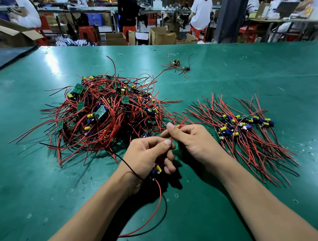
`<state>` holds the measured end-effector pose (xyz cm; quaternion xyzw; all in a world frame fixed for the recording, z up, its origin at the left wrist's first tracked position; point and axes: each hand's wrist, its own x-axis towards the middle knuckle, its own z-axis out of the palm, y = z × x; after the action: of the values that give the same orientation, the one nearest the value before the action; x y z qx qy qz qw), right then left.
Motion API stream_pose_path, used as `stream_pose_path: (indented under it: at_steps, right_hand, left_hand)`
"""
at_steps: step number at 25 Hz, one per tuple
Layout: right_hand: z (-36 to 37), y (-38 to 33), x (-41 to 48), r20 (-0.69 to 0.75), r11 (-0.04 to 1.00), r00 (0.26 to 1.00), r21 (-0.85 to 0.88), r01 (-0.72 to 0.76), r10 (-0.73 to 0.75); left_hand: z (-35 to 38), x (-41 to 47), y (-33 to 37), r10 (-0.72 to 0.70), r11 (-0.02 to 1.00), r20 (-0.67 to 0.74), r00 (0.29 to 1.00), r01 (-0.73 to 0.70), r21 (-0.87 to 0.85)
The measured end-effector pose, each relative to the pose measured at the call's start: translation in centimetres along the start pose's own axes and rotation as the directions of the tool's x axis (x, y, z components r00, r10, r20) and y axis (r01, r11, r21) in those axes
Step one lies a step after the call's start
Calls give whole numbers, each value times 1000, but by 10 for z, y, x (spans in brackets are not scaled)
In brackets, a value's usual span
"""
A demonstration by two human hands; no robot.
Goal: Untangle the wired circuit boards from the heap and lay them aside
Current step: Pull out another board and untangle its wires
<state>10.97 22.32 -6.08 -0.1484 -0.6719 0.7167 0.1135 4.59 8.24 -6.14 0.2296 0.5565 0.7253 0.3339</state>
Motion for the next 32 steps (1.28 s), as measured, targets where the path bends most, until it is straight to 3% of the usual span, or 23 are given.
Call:
stream_pose_path:
  at_steps: [3, 6, 10, 13, 15, 22, 24, 25, 26, 27, 28, 32]
  right_hand:
    - [-7, 1, 7, -202, 987, 974, -141, 77, -105]
    - [-4, -1, 10, -252, 998, 966, 6, 65, -61]
    - [0, -8, 12, -154, 934, 964, 322, -157, 215]
    - [-8, -13, 11, -77, 830, 948, 509, -229, 309]
    - [-13, -16, 9, -48, 809, 945, 532, -249, 323]
    - [-10, -13, 7, -39, 950, 988, 281, -135, 152]
    - [-6, -9, 3, -103, 999, 995, -36, -3, 0]
    - [-4, -7, 1, -103, 951, 986, -292, 98, -133]
    - [-3, -4, 0, -52, 839, 966, -510, 191, -252]
    - [0, -1, -1, 24, 738, 949, -622, 261, -315]
    - [2, 1, -3, 88, 703, 939, -641, 308, -331]
    - [11, 2, -10, 184, 740, 922, -552, 385, -342]
  left_hand:
    - [2, 0, 0, -6, 1000, 27, 1000, 5, 19]
    - [1, 0, 0, -9, 1000, 50, 999, 8, 15]
    - [-1, -2, 0, -44, 999, 82, 996, 43, 11]
    - [-1, -4, 0, -59, 998, 115, 992, 58, 10]
    - [0, -5, 1, -77, 997, 134, 988, 78, 1]
    - [1, -4, 4, -17, 998, 24, 1000, 18, -65]
    - [1, -3, 7, 57, 995, -36, 998, -59, -74]
    - [1, -2, 9, 101, 991, -72, 992, -107, -84]
    - [0, -1, 11, 151, 984, -112, 982, -160, -80]
    - [-2, -1, 14, 202, 975, -154, 967, -213, -59]
    - [-4, -1, 16, 252, 965, -194, 948, -260, -20]
    - [-9, -1, 22, 375, 925, -277, 885, -338, 173]
